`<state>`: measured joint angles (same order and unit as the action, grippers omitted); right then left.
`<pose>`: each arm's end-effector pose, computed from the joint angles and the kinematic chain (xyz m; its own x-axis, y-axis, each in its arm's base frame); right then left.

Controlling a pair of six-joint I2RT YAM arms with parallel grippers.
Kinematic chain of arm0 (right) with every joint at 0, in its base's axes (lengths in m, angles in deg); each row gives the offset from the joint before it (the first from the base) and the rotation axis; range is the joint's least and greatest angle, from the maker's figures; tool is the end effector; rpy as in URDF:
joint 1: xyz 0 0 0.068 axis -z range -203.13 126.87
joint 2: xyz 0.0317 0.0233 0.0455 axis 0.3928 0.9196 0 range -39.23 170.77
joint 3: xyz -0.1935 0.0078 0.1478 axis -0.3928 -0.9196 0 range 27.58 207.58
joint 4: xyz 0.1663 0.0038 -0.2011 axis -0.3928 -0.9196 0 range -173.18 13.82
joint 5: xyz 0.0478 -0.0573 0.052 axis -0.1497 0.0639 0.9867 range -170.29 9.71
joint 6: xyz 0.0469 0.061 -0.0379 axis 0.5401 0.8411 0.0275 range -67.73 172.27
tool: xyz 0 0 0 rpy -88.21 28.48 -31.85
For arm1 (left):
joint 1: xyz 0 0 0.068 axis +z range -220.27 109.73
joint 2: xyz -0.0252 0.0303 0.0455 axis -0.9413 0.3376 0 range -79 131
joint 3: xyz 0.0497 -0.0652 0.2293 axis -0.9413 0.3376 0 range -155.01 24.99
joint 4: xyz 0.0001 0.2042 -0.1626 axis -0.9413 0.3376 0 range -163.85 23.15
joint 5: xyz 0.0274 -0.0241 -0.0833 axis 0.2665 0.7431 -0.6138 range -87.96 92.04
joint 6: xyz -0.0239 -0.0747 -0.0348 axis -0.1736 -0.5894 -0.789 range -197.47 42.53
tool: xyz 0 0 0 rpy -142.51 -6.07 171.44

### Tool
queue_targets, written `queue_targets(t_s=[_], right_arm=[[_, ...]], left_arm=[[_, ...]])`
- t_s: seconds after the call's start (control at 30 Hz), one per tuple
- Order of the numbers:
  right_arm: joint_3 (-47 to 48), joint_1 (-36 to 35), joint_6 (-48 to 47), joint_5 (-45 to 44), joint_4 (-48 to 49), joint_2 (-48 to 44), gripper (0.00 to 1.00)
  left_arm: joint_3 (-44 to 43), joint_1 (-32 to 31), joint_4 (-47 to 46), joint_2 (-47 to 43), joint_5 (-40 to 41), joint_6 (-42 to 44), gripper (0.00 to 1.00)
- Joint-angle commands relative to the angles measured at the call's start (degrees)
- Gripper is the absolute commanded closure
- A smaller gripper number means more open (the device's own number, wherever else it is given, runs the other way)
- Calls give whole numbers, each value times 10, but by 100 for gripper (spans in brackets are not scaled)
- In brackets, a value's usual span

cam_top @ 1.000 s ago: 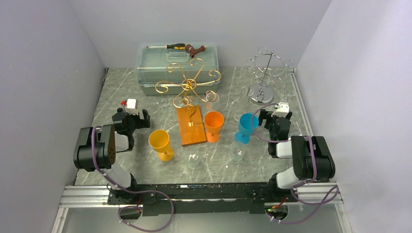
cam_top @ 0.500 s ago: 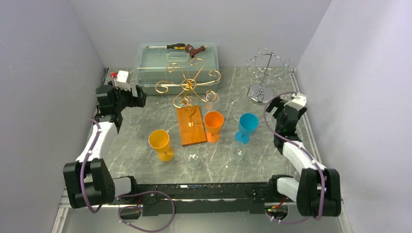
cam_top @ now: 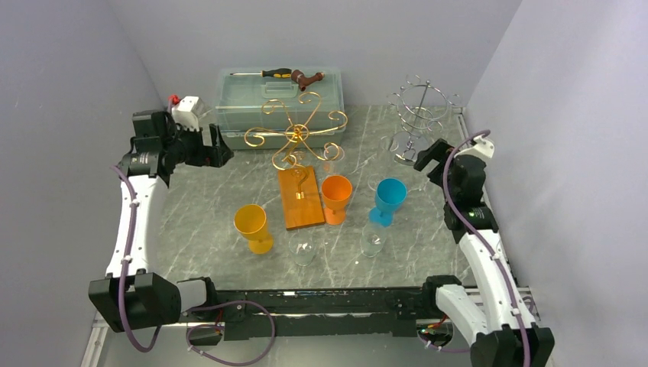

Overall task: Place the wine glass upside down on the wine glass rack
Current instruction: Pick up the wine glass at the center of the board.

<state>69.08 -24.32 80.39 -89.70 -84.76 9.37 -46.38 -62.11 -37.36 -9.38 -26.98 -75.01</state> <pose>0.2588 -0.0070 0.2779 -0.1739 0.4615 -0.8700 0.2479 0.8755 0.4148 0.2986 0.0058 0.3200 -0.5520 -0.0413 -0.8328 0.2944 0.9248 -0.2410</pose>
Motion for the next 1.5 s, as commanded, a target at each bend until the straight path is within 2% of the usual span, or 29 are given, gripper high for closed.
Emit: queue_targets(t_s=[0.0, 0.13, 0.3, 0.53, 0.67, 0.77, 0.93, 1.13, 1.33, 1.47], right_arm=[[86, -72, -19, -50, -141, -26, 0], [159, -150, -21, -116, -234, -34, 0], [238, -295, -7, -185, -330, -19, 0], [322, -570, 41, -276, -436, 111, 1], [333, -682, 77, -264, -443, 164, 10], [316, -718, 94, -247, -415, 192, 17], [278, -748, 110, -233, -348, 232, 22], [221, -749, 107, -214, -248, 257, 26], [216, -749, 107, -202, -219, 299, 37], [205, -749, 110, -196, -203, 317, 41]], left_arm=[[-63, 2, 133, 9, -32, 23, 1], [-88, 3, 177, 3, -29, 32, 1], [-111, 3, 209, -3, 0, -5, 1], [-86, 3, 203, -46, -18, -13, 1], [-100, 3, 234, -47, -15, 5, 1], [-101, 3, 248, -45, -18, 12, 1], [-114, 3, 277, -36, -50, 24, 1], [-130, 3, 296, -44, -70, 42, 1], [-135, 3, 315, -48, -77, 52, 1], [-136, 3, 321, -54, -81, 57, 1]])
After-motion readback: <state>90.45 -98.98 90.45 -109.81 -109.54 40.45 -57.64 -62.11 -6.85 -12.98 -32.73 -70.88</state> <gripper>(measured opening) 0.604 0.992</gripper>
